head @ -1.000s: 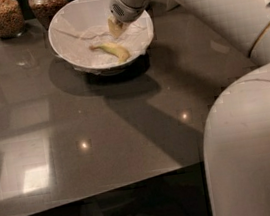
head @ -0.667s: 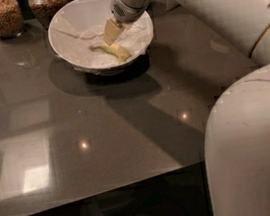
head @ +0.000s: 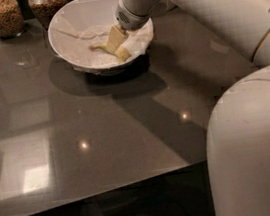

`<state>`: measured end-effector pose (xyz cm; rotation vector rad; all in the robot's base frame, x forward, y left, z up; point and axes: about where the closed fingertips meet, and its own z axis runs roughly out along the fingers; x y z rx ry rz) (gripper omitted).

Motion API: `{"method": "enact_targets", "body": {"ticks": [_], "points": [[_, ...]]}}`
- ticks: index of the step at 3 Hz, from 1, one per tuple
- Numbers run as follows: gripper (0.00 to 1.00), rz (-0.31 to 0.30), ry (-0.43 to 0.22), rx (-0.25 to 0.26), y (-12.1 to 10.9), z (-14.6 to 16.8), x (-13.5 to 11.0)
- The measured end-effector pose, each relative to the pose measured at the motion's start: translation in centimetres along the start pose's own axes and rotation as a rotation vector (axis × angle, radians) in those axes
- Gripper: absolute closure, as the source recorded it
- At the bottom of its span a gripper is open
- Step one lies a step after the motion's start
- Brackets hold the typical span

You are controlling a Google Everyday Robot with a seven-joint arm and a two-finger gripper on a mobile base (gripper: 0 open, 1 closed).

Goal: Pick banana from white bowl

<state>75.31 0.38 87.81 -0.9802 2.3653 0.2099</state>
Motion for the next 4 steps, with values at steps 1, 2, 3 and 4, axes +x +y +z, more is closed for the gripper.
{"method": "enact_targets", "body": {"ticks": [1,2,3,4], "points": [[0.38,0.014,0.015,-0.003,-0.2,0.5,0.8],[0.44,0.026,0.038,-0.018,-0.4,1.6,1.7],[0.45,0.034,0.054,-0.035,-0.4,2.5,2.2],[0.47,0.034,0.054,-0.035,-0.4,2.3,2.1]]}}
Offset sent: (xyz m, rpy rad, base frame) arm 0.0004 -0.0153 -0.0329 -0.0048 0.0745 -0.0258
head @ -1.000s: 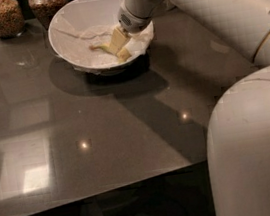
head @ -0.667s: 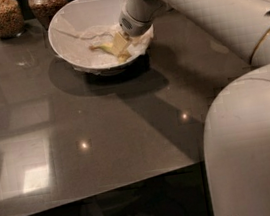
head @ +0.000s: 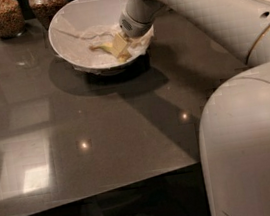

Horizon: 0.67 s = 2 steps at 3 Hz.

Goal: Pick banana from white bowl

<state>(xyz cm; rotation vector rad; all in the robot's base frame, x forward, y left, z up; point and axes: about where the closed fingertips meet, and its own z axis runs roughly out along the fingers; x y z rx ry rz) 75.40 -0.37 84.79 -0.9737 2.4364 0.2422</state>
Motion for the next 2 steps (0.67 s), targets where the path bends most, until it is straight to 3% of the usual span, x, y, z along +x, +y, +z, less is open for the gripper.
{"method": "enact_targets", "body": {"ticks": [2], "points": [[0.9,-0.002,0.009,-0.015,0.23,0.12,-0.12]]}}
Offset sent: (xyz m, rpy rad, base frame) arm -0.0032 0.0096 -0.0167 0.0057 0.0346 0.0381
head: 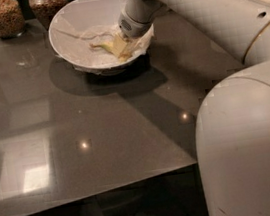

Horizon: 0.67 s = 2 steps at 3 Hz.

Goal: Pick banana from white bowl

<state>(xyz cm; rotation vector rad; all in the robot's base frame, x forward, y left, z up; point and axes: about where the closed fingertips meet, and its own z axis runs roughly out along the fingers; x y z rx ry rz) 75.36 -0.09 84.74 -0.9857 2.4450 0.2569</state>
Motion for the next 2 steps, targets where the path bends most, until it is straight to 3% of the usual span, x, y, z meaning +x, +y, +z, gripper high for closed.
{"method": "enact_targets", "body": {"ticks": [1,2], "points": [[1.0,-0.003,0.002,-0.004,0.12,-0.05,-0.11],[1.0,-0.035,-0.003,-0.008,0.9,-0.03,-0.78]]}}
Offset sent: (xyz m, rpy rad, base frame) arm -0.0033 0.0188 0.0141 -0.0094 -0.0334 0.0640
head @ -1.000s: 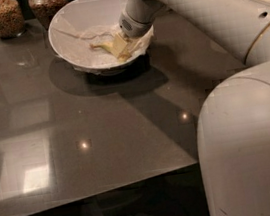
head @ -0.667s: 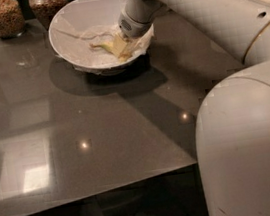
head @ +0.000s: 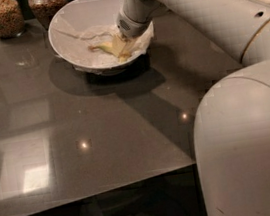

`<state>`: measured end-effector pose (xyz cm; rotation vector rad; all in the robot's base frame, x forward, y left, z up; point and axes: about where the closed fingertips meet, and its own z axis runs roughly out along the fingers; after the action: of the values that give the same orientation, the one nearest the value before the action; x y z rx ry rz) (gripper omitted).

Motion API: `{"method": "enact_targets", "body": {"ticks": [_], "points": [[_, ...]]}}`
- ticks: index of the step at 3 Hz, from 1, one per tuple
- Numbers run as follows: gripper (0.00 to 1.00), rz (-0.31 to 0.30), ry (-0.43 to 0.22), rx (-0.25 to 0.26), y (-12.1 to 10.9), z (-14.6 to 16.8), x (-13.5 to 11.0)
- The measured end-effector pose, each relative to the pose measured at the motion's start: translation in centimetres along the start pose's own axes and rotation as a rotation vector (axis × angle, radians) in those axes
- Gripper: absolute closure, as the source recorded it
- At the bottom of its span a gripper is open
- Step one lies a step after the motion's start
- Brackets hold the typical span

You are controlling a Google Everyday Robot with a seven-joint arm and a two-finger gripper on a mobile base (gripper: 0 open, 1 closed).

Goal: Pick banana from white bowl

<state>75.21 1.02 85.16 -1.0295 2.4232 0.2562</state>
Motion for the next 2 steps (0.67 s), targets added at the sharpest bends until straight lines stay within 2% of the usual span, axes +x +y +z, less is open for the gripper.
{"method": "enact_targets", "body": {"ticks": [2], "points": [[1.0,-0.066,-0.047,0.04,0.7,-2.8,-2.2]]}}
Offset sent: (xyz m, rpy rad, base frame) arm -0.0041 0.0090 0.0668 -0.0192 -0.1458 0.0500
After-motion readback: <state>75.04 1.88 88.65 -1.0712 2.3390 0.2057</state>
